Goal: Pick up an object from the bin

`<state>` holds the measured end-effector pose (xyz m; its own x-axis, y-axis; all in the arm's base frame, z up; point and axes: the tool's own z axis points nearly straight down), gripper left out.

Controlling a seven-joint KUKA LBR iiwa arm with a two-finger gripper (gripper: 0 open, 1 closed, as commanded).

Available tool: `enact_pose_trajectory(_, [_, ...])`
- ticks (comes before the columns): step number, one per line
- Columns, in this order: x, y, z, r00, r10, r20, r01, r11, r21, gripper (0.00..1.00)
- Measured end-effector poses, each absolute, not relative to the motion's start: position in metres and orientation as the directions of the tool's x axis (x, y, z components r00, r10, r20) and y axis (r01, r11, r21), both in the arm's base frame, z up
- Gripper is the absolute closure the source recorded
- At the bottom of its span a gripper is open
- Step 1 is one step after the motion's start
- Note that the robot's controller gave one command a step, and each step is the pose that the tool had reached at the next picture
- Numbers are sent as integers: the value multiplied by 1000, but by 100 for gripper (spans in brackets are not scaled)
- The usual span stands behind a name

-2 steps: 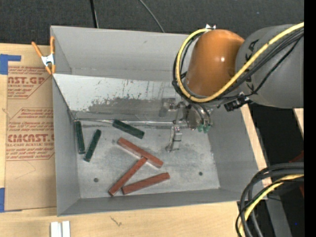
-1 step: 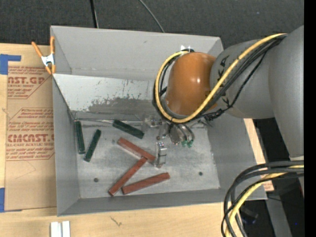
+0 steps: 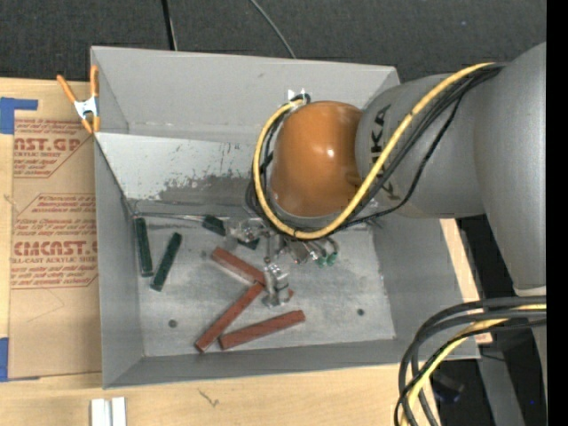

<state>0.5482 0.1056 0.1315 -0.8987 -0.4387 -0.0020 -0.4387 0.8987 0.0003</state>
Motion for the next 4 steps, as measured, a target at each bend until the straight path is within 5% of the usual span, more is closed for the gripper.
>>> enact_pose_trajectory(1, [538,111,141,-792,-610,-2,-610,792,0,0])
enact_pose_trajectory(2, [538,111,120,-710,-704,-9,-704,710,-4,0])
enact_pose_trajectory(3, [524,122,72,-343,-939,-5,-939,343,-5,100])
enact_pose_trajectory(4, [524,122,72,-343,-939,-5,-939,343,-5,100])
